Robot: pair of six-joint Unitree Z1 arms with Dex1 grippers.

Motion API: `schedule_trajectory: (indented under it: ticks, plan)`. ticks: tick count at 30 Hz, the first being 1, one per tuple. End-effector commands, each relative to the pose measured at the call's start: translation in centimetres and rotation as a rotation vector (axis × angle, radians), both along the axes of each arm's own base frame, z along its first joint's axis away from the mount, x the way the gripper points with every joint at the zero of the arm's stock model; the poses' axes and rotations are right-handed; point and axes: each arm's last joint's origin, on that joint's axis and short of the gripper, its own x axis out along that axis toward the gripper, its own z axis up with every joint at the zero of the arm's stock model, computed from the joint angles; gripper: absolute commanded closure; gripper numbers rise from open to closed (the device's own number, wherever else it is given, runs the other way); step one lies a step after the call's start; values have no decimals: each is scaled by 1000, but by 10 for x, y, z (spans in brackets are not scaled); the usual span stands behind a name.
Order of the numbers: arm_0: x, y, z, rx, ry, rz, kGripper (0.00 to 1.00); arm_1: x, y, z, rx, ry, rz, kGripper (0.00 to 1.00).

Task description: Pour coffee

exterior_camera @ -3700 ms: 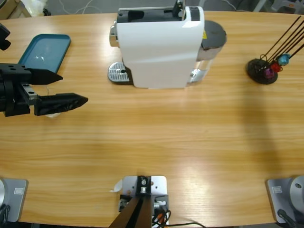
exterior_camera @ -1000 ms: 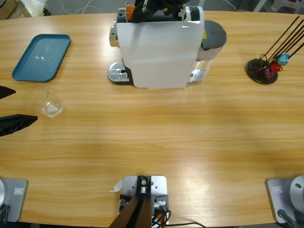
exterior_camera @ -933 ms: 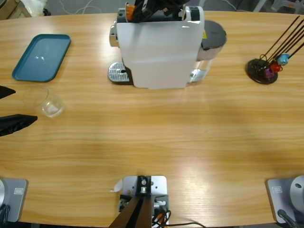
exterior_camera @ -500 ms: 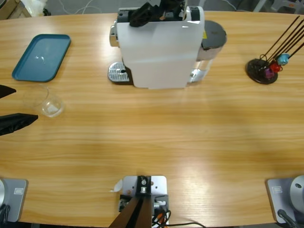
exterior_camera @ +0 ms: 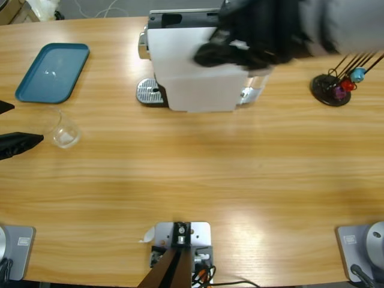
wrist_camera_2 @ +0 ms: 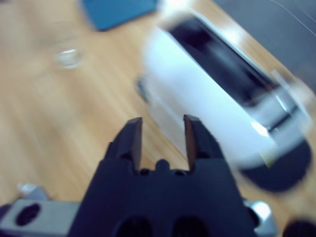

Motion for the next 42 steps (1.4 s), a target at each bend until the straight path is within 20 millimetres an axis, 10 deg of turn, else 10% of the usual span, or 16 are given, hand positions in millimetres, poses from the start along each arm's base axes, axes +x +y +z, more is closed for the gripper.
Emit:
schedule_trajectory:
  ticks: [1,11,21,42]
  plan:
    - [-10,15,14,-62,-34,23,18,-11,-41,-3,196,-60,-428,1000]
    - [-18,23,5,-51,-4,26,18,85,12,20,355,-123,-574,1000]
    - [-16,21,-3,-31,21,35,10,56,59,15,413,-39,-450,1000]
    - [-22,29,-15,-24,43,45,13,65,124,-29,343,41,-386,1000]
